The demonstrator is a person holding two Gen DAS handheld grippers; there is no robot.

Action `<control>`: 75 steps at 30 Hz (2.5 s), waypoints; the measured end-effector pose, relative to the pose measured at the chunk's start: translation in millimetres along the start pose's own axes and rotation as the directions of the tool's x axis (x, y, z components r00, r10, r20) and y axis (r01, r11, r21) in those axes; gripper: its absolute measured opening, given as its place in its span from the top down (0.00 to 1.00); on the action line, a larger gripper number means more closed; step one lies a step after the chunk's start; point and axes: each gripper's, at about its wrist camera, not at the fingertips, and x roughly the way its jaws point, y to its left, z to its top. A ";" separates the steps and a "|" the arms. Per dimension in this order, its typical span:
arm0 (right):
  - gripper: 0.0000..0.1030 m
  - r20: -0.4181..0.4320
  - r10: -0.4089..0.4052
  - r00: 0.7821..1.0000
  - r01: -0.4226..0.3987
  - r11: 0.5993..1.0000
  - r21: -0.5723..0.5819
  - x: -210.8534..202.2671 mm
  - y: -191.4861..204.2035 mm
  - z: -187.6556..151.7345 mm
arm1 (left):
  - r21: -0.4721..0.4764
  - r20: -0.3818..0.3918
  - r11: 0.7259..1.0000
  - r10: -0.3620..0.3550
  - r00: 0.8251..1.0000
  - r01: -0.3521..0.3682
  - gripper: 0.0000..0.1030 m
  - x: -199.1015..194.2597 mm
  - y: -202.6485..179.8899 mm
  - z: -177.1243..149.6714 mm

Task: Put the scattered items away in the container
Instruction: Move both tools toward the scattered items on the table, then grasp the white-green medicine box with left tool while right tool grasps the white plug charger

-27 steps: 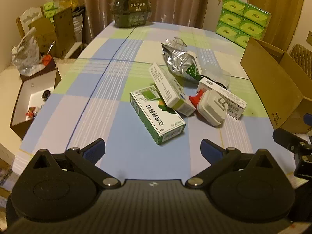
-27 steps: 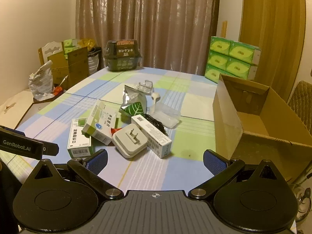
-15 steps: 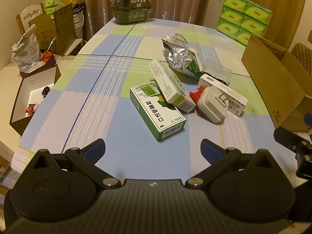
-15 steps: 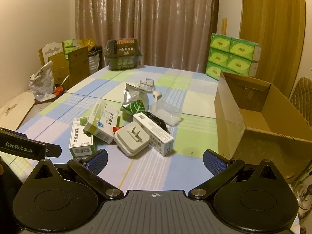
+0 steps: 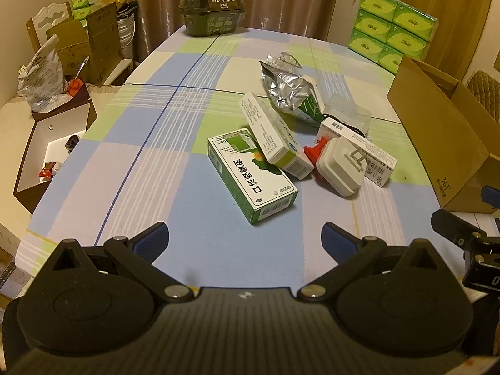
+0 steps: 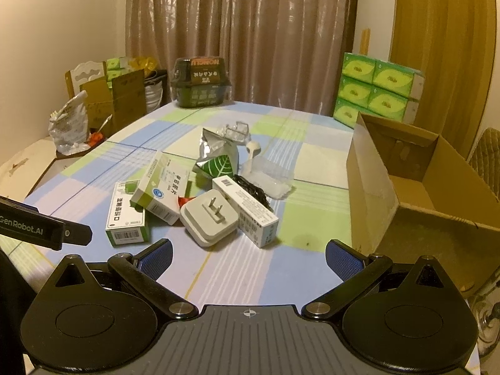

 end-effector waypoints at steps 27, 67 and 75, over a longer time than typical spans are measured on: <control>0.02 -0.026 0.032 0.999 -0.035 0.993 -0.115 17.6 6.5 -6.6 | -0.023 -0.003 1.000 -0.008 1.000 0.008 0.01 27.4 0.0 8.4; 0.02 -0.076 0.111 0.991 -0.130 0.933 -0.335 95.8 23.2 -1.3 | 0.039 -0.101 0.999 0.019 0.995 -0.015 0.49 90.5 12.2 23.9; 0.02 -0.112 0.186 0.976 -0.217 0.865 -0.452 121.1 28.6 18.5 | 0.077 -0.086 0.997 0.035 0.996 -0.028 0.35 98.0 11.4 31.0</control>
